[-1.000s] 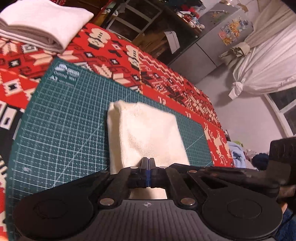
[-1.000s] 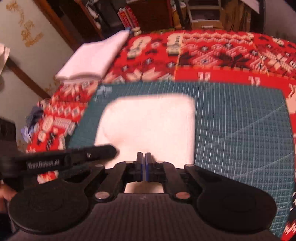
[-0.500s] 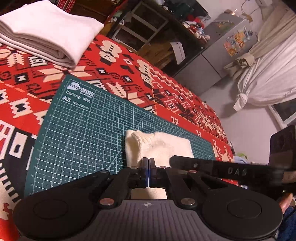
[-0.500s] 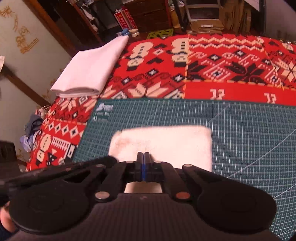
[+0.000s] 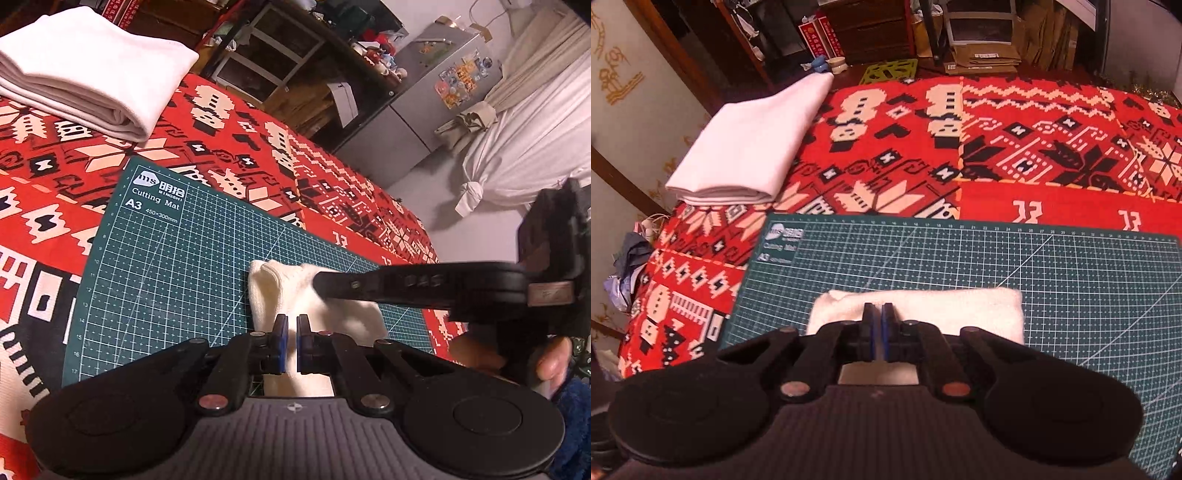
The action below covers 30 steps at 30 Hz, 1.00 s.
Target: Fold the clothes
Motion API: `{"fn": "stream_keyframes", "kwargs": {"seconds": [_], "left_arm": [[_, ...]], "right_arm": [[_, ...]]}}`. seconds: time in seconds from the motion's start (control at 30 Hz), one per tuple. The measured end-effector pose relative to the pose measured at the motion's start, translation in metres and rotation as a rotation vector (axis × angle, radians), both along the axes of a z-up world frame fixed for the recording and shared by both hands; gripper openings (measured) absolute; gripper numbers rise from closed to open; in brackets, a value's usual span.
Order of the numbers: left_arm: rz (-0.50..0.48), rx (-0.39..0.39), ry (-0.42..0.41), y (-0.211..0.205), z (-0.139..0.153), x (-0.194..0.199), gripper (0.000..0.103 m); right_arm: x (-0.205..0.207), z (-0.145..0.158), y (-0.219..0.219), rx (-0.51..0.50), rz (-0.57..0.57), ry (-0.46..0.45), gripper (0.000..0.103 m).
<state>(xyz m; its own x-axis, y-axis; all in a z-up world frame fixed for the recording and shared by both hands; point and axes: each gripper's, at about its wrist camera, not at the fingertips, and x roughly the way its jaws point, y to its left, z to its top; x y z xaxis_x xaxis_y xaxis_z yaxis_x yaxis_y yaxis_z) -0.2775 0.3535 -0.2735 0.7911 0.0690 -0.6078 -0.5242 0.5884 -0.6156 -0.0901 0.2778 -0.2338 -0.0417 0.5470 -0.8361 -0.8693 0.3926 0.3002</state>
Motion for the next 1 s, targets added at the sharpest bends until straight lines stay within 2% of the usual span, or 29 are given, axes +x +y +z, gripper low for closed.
{"fn": "stream_keyframes", "kwargs": {"seconds": [0.13, 0.23, 0.33, 0.4, 0.57, 0.6, 0.63, 1.0], "left_arm": [[0.005, -0.021, -0.024, 0.004, -0.002, -0.007, 0.008], [0.012, -0.066, -0.044, 0.01, -0.009, -0.012, 0.014], [0.006, -0.124, -0.079, 0.015, -0.018, -0.013, 0.015], [-0.001, -0.15, -0.092, 0.017, -0.022, -0.01, 0.017], [-0.001, -0.147, -0.105, 0.017, -0.028, -0.006, 0.017], [0.001, -0.147, -0.107, 0.017, -0.029, -0.006, 0.014], [0.006, -0.154, -0.11, 0.018, -0.03, -0.007, 0.005], [-0.021, -0.272, -0.11, 0.021, -0.034, -0.022, 0.007]], "right_arm": [[-0.01, 0.002, -0.005, -0.018, 0.024, 0.019, 0.007], [-0.016, 0.0, -0.003, -0.029, 0.024, -0.005, 0.007], [-0.021, -0.001, -0.001, -0.04, 0.024, -0.025, 0.008], [-0.017, 0.004, -0.002, -0.039, 0.017, 0.007, 0.007], [-0.015, 0.005, -0.005, -0.05, 0.008, 0.042, 0.004], [-0.018, 0.004, -0.005, -0.055, 0.013, 0.038, 0.004], [-0.02, 0.004, -0.006, -0.055, 0.019, 0.034, 0.004], [-0.051, 0.005, -0.032, -0.151, 0.096, 0.035, 0.004]]}}
